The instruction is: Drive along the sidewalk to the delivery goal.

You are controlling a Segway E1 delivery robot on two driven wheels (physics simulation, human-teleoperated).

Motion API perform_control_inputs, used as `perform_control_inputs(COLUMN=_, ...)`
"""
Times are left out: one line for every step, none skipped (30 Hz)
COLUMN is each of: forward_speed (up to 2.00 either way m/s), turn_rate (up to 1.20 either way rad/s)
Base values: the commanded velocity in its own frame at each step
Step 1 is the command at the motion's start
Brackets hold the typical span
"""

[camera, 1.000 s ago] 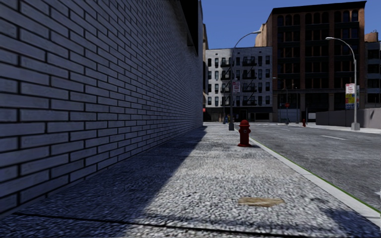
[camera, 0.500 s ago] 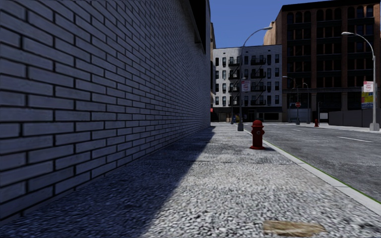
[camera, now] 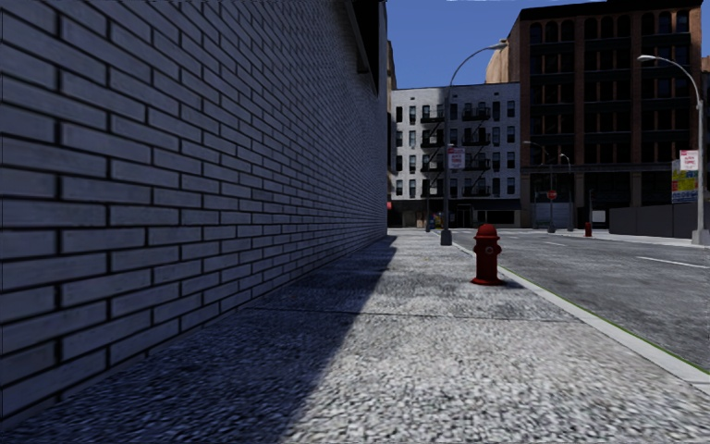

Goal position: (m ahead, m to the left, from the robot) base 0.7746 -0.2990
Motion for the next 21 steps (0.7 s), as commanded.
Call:
perform_control_inputs(forward_speed=1.05, turn_rate=-0.92)
perform_control_inputs(forward_speed=1.05, turn_rate=-0.92)
perform_control_inputs(forward_speed=1.05, turn_rate=-0.93)
perform_control_inputs(forward_speed=1.05, turn_rate=-0.93)
perform_control_inputs(forward_speed=1.05, turn_rate=-0.93)
perform_control_inputs(forward_speed=1.05, turn_rate=-0.93)
perform_control_inputs(forward_speed=1.05, turn_rate=-0.92)
perform_control_inputs(forward_speed=1.06, turn_rate=-0.82)
perform_control_inputs(forward_speed=1.08, turn_rate=-0.63)
perform_control_inputs(forward_speed=1.08, turn_rate=-0.63)
perform_control_inputs(forward_speed=1.13, turn_rate=-0.44)
perform_control_inputs(forward_speed=1.22, turn_rate=-0.19)
perform_control_inputs(forward_speed=1.27, turn_rate=-0.01)
perform_control_inputs(forward_speed=1.27, turn_rate=-0.01)
perform_control_inputs(forward_speed=1.29, turn_rate=0.0)
perform_control_inputs(forward_speed=1.29, turn_rate=0.0)
perform_control_inputs(forward_speed=1.25, turn_rate=0.0)
perform_control_inputs(forward_speed=1.25, turn_rate=0.0)
perform_control_inputs(forward_speed=1.14, turn_rate=0.0)
perform_control_inputs(forward_speed=1.06, turn_rate=0.0)
perform_control_inputs(forward_speed=0.94, turn_rate=0.0)
